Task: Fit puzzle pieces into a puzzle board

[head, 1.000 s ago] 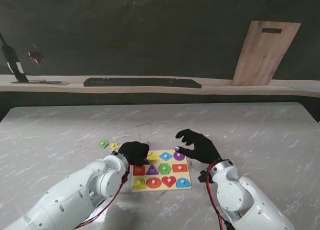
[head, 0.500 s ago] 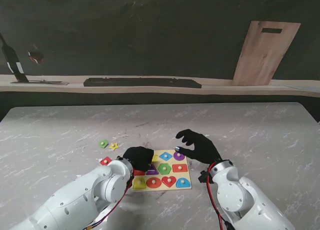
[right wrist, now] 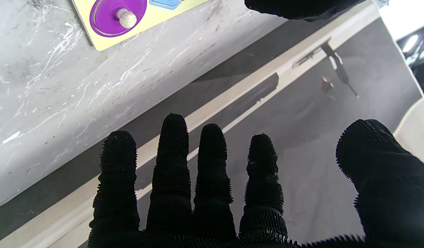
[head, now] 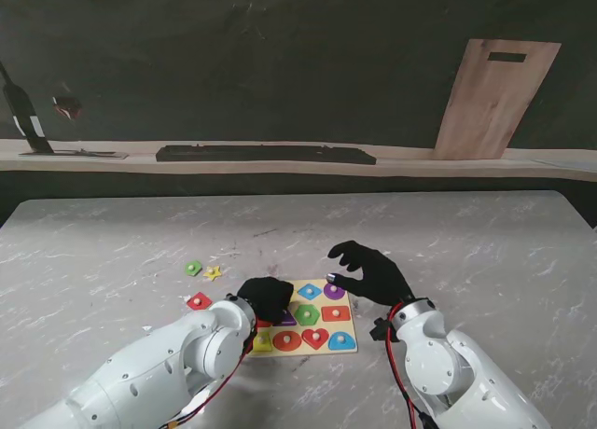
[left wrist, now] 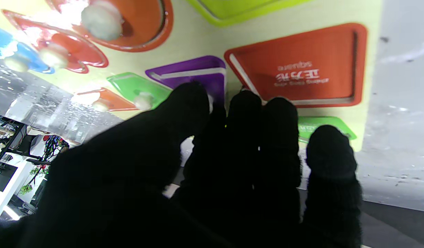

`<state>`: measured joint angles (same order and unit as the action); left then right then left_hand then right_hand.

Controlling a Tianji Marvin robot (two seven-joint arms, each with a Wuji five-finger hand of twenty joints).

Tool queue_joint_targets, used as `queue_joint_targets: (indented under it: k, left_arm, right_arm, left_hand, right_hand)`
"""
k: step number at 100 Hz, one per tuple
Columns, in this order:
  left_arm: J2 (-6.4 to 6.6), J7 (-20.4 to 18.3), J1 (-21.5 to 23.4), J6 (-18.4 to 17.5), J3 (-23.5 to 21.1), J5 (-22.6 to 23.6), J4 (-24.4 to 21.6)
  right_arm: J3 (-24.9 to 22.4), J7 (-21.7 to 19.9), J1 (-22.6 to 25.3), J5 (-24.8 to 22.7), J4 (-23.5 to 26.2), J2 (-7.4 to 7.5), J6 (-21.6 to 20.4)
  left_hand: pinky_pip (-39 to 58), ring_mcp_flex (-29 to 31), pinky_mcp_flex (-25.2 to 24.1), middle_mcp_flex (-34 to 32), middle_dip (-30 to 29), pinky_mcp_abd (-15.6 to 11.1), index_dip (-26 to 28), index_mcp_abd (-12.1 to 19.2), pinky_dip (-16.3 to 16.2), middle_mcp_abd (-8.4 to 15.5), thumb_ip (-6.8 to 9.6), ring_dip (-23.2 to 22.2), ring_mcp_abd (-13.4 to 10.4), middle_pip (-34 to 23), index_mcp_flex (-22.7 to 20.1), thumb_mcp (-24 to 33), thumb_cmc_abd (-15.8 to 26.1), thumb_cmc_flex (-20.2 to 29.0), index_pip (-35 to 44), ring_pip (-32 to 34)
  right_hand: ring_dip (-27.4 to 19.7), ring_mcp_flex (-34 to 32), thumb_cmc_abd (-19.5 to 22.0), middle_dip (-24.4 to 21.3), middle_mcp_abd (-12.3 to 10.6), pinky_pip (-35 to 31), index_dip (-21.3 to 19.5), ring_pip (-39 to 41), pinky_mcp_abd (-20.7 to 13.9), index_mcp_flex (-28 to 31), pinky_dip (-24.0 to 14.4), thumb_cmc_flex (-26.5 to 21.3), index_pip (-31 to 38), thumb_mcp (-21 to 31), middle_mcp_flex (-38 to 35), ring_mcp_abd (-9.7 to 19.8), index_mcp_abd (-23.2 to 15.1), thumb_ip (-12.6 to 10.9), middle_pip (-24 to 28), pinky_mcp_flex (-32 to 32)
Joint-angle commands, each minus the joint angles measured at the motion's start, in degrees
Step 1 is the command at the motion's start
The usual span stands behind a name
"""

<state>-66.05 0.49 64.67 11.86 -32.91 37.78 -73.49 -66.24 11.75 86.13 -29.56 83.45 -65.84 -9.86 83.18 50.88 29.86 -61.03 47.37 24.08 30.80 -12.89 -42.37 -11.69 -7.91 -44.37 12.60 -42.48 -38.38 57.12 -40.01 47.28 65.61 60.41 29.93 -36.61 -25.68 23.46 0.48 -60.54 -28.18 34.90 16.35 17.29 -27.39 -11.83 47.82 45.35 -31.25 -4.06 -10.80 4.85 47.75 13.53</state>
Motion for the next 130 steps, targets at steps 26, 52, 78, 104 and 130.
queue_joint_targets:
  k: [26, 52, 78, 104, 130]
  left_arm:
    - [-0.19, -0.80, 0.06, 0.01, 0.82, -0.16, 0.54]
    - [-0.04, -1.32, 0.50, 0.59, 0.75, -0.38, 0.38]
    - [0.07, -0.94, 1.64, 1.00, -0.18, -0.13, -0.94]
    - [0.16, -1.29, 1.51, 1.35, 0.13, -0.01, -0.81]
    - [0.94, -2.20, 1.26, 0.69, 0.55, 2.18, -1.08]
  right_arm:
    - [0.04, 0.12, 0.43, -0.12, 0.32, -0.30, -0.25]
    - [-0.32, 0.44, 0.75, -0.38, 0.54, -0.31, -0.45]
    - [-0.40, 0.57, 0.82, -0.48, 0.62, -0.31, -0.28]
    - [-0.52, 0.67, 0.89, -0.55, 0.64, -0.32, -0.42]
    - [-0.52, 0.70, 0.88, -0.55, 0.59, -0.32, -0.47]
  left_hand:
    - [2.25, 0.66, -0.16, 0.65, -0.16, 2.38, -0.20, 1.15, -1.44, -3.78, 0.24, -0.33, 0.05, -0.91, -0.32, 0.93, 1.16, 1.02, -0.34, 1.96]
    - [1.86, 0.14, -0.61, 1.04, -0.21, 2.23, -0.46, 1.54, -1.43, -3.79, -0.31, -0.30, 0.23, -0.38, -0.13, -0.75, 1.58, 1.84, -0.69, 1.64]
    - [2.25, 1.33, 0.14, 0.29, -0.81, 3.10, -0.89, 0.71, -1.70, -4.04, -1.70, -0.15, 0.47, -1.27, -1.05, -2.06, 0.72, 1.64, -0.36, 1.96]
    - [1.77, 0.22, -0.61, 1.45, -0.91, 2.61, -0.73, 1.66, -1.62, -3.70, -2.36, -0.14, 0.53, -1.94, -0.57, -3.43, 1.32, 1.43, -0.20, 1.94]
    - [0.48, -1.87, -2.21, 5.11, 1.19, 2.19, -1.21, 3.09, -1.45, -2.76, -3.05, -0.89, 0.87, -3.56, 2.90, -10.58, 1.99, 2.25, -3.54, 1.85]
  right_hand:
    - [0.69, -0.79, 1.21, 0.51, -1.62, -0.92, -0.60, 0.94, 0.34, 0.04, -0.79, 1.20, -0.29, -1.18, -1.17, 1.40, -1.91, -1.99, 0.68, -0.39]
    - [0.71, -0.82, 1.21, 0.51, -1.67, -0.95, -0.62, 0.98, 0.31, 0.24, -0.80, 1.22, -0.20, -1.15, -1.19, 1.42, -1.84, -2.00, 0.68, -0.35]
    - [0.70, -0.77, 1.18, 0.52, -1.72, -0.92, -0.61, 0.95, 0.25, 0.24, -0.79, 1.22, -0.22, -1.16, -1.17, 1.35, -1.87, -2.00, 0.68, -0.37]
    - [0.70, -0.79, 1.15, 0.51, -1.71, -0.93, -0.61, 0.96, 0.30, 0.21, -0.80, 1.18, -0.23, -1.21, -1.19, 1.40, -1.84, -1.99, 0.68, -0.36]
    - [0.72, -0.85, 1.23, 0.52, -1.69, -0.95, -0.62, 1.00, 0.32, 0.17, -0.81, 1.15, -0.23, -1.15, -1.31, 1.40, -1.89, -2.01, 0.70, -0.33]
